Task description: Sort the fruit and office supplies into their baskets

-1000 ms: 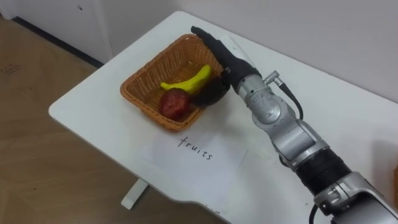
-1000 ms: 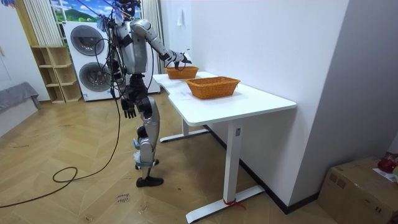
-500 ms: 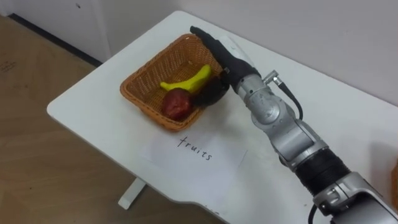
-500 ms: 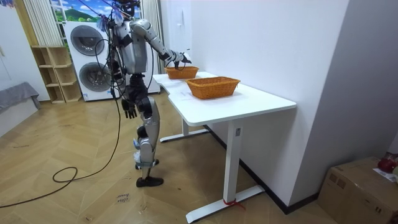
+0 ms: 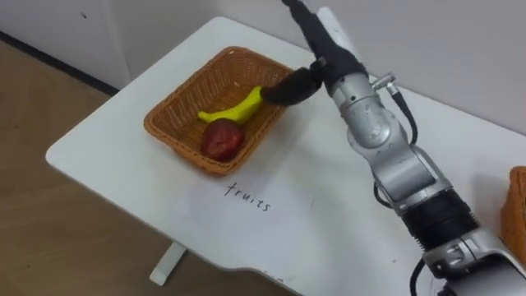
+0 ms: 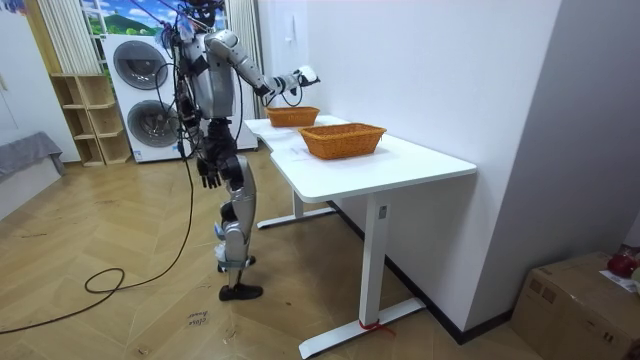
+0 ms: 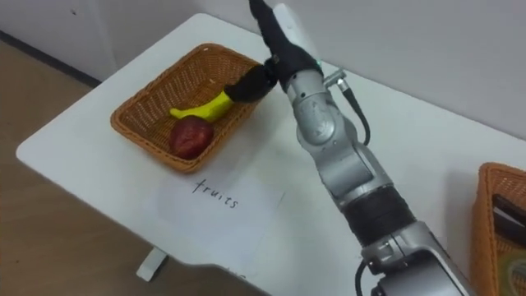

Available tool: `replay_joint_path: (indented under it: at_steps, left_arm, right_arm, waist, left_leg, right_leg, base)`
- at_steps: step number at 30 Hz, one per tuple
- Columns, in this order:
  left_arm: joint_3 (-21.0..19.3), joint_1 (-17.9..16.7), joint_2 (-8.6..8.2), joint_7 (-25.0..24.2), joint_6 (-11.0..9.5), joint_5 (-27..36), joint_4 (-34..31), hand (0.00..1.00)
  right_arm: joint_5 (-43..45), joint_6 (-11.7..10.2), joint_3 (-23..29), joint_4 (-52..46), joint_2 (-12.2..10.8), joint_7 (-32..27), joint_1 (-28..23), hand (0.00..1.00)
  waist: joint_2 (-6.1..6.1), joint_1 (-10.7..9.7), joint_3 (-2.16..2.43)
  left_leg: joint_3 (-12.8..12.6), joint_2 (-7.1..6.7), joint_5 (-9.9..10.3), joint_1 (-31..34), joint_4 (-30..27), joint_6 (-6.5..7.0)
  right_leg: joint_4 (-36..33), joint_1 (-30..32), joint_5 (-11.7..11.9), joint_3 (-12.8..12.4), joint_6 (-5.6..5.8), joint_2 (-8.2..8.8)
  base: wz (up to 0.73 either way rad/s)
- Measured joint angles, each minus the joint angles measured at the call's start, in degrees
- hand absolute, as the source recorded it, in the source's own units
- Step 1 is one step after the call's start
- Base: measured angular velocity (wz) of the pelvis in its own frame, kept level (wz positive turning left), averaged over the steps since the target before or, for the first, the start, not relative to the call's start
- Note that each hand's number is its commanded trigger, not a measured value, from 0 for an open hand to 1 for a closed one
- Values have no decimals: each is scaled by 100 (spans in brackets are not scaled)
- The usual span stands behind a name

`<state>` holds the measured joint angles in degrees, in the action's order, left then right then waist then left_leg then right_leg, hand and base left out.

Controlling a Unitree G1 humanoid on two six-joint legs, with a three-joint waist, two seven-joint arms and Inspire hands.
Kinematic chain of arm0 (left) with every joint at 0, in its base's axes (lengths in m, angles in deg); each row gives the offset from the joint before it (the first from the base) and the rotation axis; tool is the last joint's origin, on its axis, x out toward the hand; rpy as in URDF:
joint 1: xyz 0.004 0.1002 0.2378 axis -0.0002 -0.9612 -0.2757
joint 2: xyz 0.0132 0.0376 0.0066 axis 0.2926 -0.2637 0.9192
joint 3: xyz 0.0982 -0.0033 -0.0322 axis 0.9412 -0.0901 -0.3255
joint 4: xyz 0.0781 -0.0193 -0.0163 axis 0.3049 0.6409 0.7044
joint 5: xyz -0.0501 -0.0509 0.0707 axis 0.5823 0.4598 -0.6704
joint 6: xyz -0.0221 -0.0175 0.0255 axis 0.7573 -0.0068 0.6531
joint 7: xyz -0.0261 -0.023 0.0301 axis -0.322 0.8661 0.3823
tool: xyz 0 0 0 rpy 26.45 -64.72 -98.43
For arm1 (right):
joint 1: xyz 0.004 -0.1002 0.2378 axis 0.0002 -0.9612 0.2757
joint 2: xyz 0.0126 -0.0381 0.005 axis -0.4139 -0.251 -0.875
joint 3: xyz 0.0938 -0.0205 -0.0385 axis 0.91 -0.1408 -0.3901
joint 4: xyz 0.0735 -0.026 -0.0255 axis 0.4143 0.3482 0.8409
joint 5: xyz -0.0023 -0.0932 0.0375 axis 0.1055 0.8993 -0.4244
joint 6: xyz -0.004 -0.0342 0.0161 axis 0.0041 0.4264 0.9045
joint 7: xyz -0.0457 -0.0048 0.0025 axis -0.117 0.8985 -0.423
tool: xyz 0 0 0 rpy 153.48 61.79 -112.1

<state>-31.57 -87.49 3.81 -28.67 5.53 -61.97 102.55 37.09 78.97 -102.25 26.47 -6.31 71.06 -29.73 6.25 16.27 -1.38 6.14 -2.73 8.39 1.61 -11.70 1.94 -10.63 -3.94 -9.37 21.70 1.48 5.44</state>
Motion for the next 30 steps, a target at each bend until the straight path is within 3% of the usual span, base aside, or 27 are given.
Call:
replay_joint_path:
  at_steps: [2, 5, 6, 9, 13, 16, 19, 23, 27, 30]
  left_arm:
    - [-27, 3, 0, 99, -2, 0, -12, 0]
    - [-23, 51, 0, 171, -8, 5, -47, 0]
    - [-23, 84, 0, 174, -15, 7, -46, 0]
    - [-135, 122, -2, 232, -140, 2, 11, 0]
    - [-294, 167, -5, 367, -237, 25, 149, 0]
    - [-299, 193, 5, 427, -268, 148, 148, 0]
    - [-302, 219, 0, 501, -429, 225, 125, 0]
    - [-398, 245, 5, 515, -493, 230, 131, 0]
    - [-466, 247, 14, 514, -500, 234, 240, 0]
    - [-525, 249, 21, 529, -600, 230, 260, 0]
  right_arm:
    - [3, -1, 186, -67, 21, -69, 0, 0]
    - [-55, -61, 419, -441, 97, -272, -121, 0]
    - [-62, -79, 495, -615, 163, -335, -225, 0]
    - [-69, -187, 756, -852, 360, -399, -437, 0]
    - [-191, -194, 1225, -1271, 630, -538, -794, 0]
    - [-280, -238, 1488, -1318, 684, -735, -884, 0]
    - [-361, -261, 1771, -1570, 769, -935, -1083, 0]
    - [-486, -346, 2073, -1879, 974, -1190, -1447, 0]
    - [-826, -396, 2514, -2102, 1008, -1411, -1740, 0]
    - [-976, -481, 2943, -2106, 1008, -1673, -2043, 0]
  waist:
    - [8, -85, 48]
    - [-77, -319, 74]
    - [-112, -392, 101]
    - [-161, -541, 125]
    - [-172, -843, 127]
    - [-188, -1024, 126]
    - [-193, -1196, 134]
    - [-182, -1362, 143]
    - [-185, -1622, 157]
    - [-168, -1690, 174]
  left_leg:
    - [-74, 11, 1, -21, 7, 0]
    - [-162, 14, 4, -98, 20, 3]
    - [-240, 25, 3, -151, 58, 4]
    - [-447, 107, 3, -293, 177, 4]
    - [-679, 162, 5, -424, 265, 2]
    - [-849, 207, 21, -522, 323, -17]
    - [-928, 208, 27, -545, 337, -23]
    - [-1030, 229, 44, -624, 365, -45]
    - [-1082, 255, 59, -641, 392, -59]
    - [-1154, 285, 68, -639, 399, -69]
  right_leg:
    - [1, 17, 2, -81, -3, -14]
    - [8, -9, 42, -191, -2, -36]
    - [6, -4, 42, -279, -2, -42]
    - [-2, 0, 55, -473, -20, -71]
    - [-5, -5, 88, -748, -35, -125]
    - [-1, -3, 117, -899, -51, -172]
    - [-5, 20, 124, -986, -62, -200]
    - [0, 17, 129, -1078, -70, -238]
    - [3, 22, 134, -1154, -78, -274]
    - [-13, 94, 141, -1237, -91, -302]
  base:
    - [-17]
    - [-21]
    - [-35]
    - [-36]
    - [-31]
    - [-35]
    - [-16]
    - [-13]
    - [-11]
    - [-12]
